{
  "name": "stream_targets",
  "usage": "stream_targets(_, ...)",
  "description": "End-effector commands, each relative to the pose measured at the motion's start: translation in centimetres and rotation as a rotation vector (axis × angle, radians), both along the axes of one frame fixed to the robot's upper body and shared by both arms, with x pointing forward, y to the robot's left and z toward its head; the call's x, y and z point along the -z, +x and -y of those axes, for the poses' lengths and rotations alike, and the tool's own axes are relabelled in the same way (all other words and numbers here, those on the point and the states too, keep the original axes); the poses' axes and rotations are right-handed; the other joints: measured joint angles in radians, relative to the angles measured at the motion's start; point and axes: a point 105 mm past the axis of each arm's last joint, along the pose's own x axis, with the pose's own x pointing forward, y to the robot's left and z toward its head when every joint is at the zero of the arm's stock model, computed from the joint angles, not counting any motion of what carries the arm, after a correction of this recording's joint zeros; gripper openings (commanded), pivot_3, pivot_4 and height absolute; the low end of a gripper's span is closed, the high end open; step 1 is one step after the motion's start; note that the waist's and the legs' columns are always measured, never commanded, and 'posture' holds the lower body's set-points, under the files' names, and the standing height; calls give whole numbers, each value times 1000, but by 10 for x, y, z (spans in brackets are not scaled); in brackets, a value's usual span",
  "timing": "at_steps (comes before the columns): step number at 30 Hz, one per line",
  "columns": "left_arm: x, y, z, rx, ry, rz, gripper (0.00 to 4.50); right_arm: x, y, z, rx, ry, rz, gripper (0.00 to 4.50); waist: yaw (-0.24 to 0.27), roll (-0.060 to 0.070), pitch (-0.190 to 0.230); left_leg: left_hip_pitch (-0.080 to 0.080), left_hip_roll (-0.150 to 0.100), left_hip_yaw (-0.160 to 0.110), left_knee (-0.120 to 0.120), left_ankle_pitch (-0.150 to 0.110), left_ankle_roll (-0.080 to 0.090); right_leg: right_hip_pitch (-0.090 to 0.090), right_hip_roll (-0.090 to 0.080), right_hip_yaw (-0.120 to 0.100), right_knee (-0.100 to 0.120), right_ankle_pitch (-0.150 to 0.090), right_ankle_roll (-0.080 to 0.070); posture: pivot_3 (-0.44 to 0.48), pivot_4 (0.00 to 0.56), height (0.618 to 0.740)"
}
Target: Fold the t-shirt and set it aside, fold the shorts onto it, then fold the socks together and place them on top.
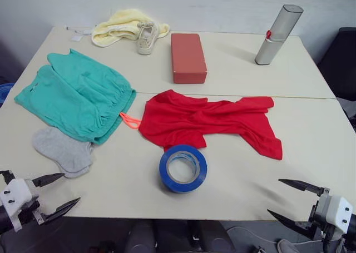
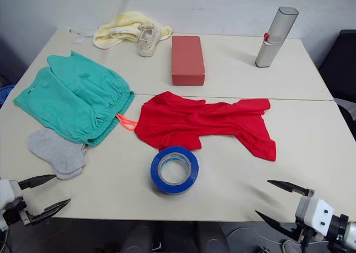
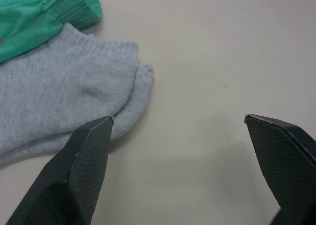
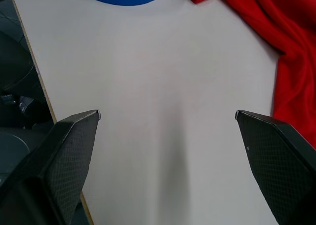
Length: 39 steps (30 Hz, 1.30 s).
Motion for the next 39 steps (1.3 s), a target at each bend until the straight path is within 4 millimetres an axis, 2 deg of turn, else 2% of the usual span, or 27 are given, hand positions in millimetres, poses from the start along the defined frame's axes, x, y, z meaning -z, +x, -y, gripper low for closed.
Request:
stream_targets(1, -7, -3, -1, 24, 26, -1, 4477, -4, 2, -2, -12, 4, 11, 4500, 0, 1, 0, 0, 0, 0, 0, 0, 0, 0, 0, 0, 0, 0, 0, 0, 150, 740)
stream_targets(6, -8, -9, 5, 93, -14, -45, 4477, -5, 8, -6, -13, 30, 19, 4500, 0, 1, 0, 0, 0, 0, 0, 1, 1, 0, 0, -1, 0, 0, 0, 0, 150, 740)
stream_targets(13, -24, -5, 15, 140, -95, -99, 4477, -13, 15, -17, -33, 117, 97, 4500, 0, 2, -1, 0, 0, -1, 0, 2, 1, 0, 0, -2, 0, 0, 0, 0, 150, 740)
stream_targets(15, -28, -2, 20, 163, -100, -102, 4477, -23, 18, -21, -30, 187, 136, 4500, 0, 3, -1, 0, -1, -1, 0, 2, 1, 1, -1, -2, 0, 0, 0, 0, 150, 740)
stream_targets(18, -32, 0, 30, 234, -97, -154, 4477, -45, 12, -37, -75, 357, 161, 4500, 1, 3, -1, 0, -1, -2, -1, 3, 1, 0, 0, -2, 1, 0, 0, 0, 150, 740)
stream_targets(22, -54, 15, 53, 352, -60, -152, 4477, -66, 14, -49, -60, 390, 270, 4500, 4, 3, -1, 0, -1, -4, -2, 5, -1, 0, -1, -5, 2, 0, 0, 0, 150, 740)
stream_targets(24, -62, 20, 73, 468, 6, -148, 4477, -74, 10, -55, -89, 390, 298, 4500, 6, 4, -1, -1, -2, -4, -2, 5, -3, 1, -2, -6, 2, 0, 0, 0, 150, 740)
stream_targets(27, -76, 26, 106, 632, 39, -114, 4477, -76, 3, -61, -153, 368, 275, 4500, 9, 5, -2, -1, -3, -3, -3, 6, -1, 1, -3, -5, 2, 0, 0, 0, 150, 740)
stream_targets(30, -87, 35, 144, 810, 76, -21, 4477, -70, -5, -63, -199, 348, 177, 4500, 17, 6, -2, -1, -3, -3, -4, 7, 0, 1, -2, -5, 1, 0, 1, 0, 150, 740)
stream_targets(33, -90, 44, 172, 929, 117, 29, 4477, -72, -4, -64, -205, 351, 173, 4500, 24, 6, -2, -1, -3, -2, -3, 9, -3, 0, 1, -4, 1, 1, 2, 0, 150, 740)
stream_targets(39, -84, 56, 209, 1063, 167, 49, 4477, -66, -2, -59, -193, 307, 197, 4500, 27, 7, -2, 0, -1, 1, -1, 10, -5, 0, 7, 2, 3, 2, 4, 0, 150, 740)
